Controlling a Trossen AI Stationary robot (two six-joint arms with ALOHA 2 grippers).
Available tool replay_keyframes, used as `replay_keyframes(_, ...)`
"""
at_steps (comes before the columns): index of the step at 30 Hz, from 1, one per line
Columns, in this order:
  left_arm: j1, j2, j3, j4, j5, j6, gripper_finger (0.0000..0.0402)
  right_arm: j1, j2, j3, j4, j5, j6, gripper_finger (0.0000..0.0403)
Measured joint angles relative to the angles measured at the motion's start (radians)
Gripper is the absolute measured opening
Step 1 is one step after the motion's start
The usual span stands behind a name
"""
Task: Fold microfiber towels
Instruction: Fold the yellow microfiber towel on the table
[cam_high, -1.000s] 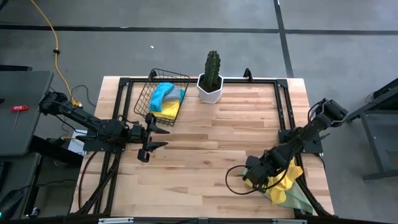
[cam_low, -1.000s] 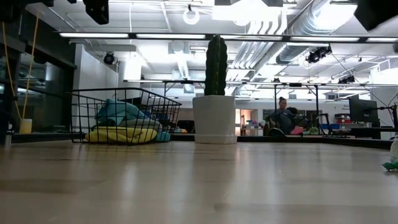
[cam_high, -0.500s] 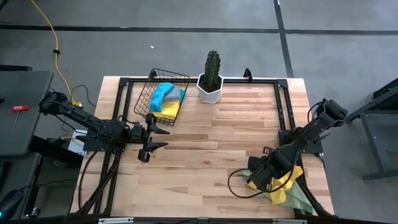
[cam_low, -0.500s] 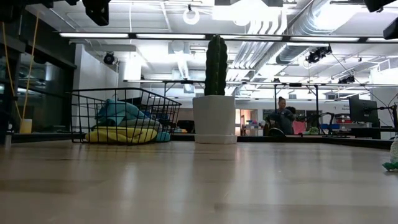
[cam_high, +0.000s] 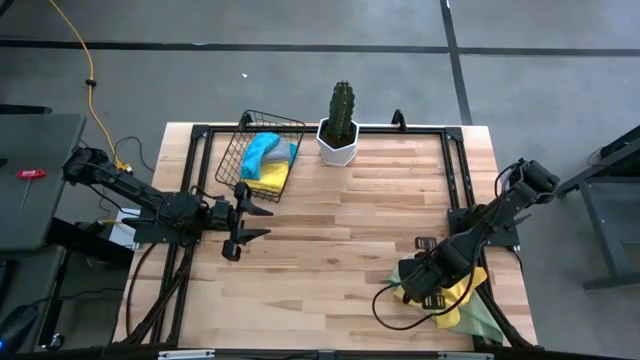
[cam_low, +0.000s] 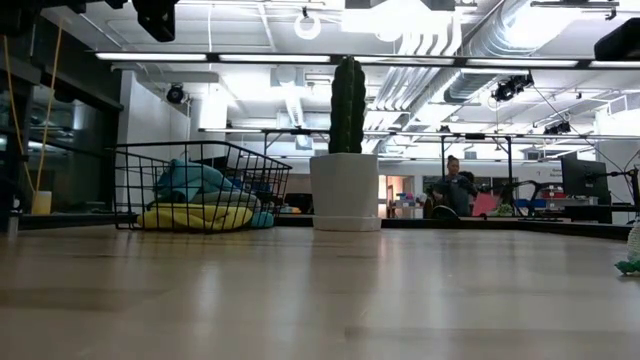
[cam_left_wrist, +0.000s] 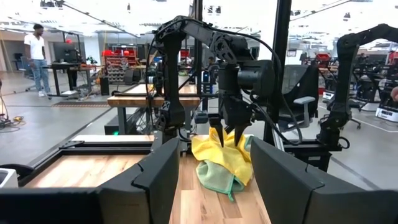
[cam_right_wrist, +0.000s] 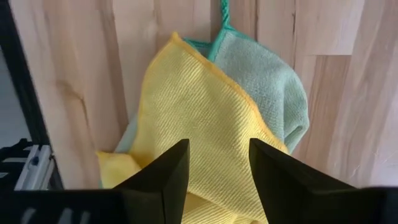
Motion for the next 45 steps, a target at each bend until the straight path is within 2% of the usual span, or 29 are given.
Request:
replay_keyframes(12, 0.0, 0.0, 0.0, 0.0, 0.0, 0.0, 0.0186, -0.002, 0.115, -0.001, -0.047, 0.006, -0.108, 0.0157)
replay_keyframes(20, 0.0, 0.0, 0.0, 0.0, 0.0, 0.0, 0.0186, -0.002, 0.151, -0.001, -0.054, -0.012, -0.113, 0.0153)
replay_keyframes(26, 0.0, 0.0, 0.0, 0.0, 0.0, 0.0, 0.0186, -0.002, 0.152, -0.001, -0.054, -0.014, -0.095, 0.0112)
replay_keyframes(33, 0.0, 0.0, 0.0, 0.001, 0.0, 0.0, 0.0186, -0.002, 0.15, 0.0, -0.061, -0.014, -0.109, 0.0011)
replay_keyframes(40, 0.0, 0.0, 0.0, 0.001, 0.0, 0.0, 0.0186, -0.002, 0.108, 0.085, -0.168, 0.035, -0.115, 0.0003)
replay_keyframes(45, 0.0, 0.0, 0.0, 0.001, 0.0, 0.0, 0.0186, -0.002, 0.084, 0.217, -0.196, 0.203, -0.125, 0.0002)
